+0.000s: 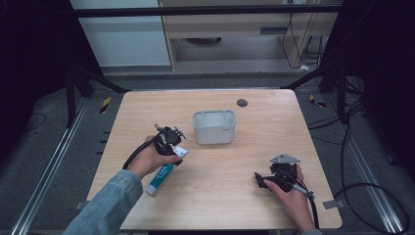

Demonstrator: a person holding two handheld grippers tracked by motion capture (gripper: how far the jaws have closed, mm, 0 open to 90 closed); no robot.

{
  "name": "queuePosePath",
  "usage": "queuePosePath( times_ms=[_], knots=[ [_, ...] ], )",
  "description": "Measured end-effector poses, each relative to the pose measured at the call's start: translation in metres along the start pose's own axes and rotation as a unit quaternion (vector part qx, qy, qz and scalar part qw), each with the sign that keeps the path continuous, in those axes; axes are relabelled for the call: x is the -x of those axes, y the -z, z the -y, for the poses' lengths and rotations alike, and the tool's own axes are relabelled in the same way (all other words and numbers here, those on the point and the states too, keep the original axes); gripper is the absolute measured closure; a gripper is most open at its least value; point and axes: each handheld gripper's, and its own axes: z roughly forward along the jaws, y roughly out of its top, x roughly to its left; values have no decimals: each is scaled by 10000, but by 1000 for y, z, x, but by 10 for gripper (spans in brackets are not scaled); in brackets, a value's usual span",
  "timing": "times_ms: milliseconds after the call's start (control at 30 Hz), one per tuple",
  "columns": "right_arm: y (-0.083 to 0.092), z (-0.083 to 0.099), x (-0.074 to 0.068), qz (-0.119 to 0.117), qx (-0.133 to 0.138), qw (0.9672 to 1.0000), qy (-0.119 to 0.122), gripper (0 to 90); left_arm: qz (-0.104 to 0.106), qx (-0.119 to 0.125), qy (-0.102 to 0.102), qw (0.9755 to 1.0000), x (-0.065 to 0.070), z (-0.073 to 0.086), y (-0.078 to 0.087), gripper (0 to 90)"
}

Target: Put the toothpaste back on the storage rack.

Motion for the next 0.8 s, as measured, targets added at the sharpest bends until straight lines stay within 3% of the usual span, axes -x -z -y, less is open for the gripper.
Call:
queuePosePath(
  times_ms=[267,400,500,800],
  knots=[
    [0,0,0,2,-1,10000,10,4,-85,-219,215,9995,-8,1,-12,395],
    [0,0,0,-8,0,10000,-2,4,3,-164,411,9990,-14,4,-18,456],
    [0,0,0,-11,1,10000,-3,4,207,-65,626,9978,-16,7,-21,467],
    [0,0,0,-14,0,10000,2,4,144,-222,621,9977,-11,6,-29,473]
  ],
)
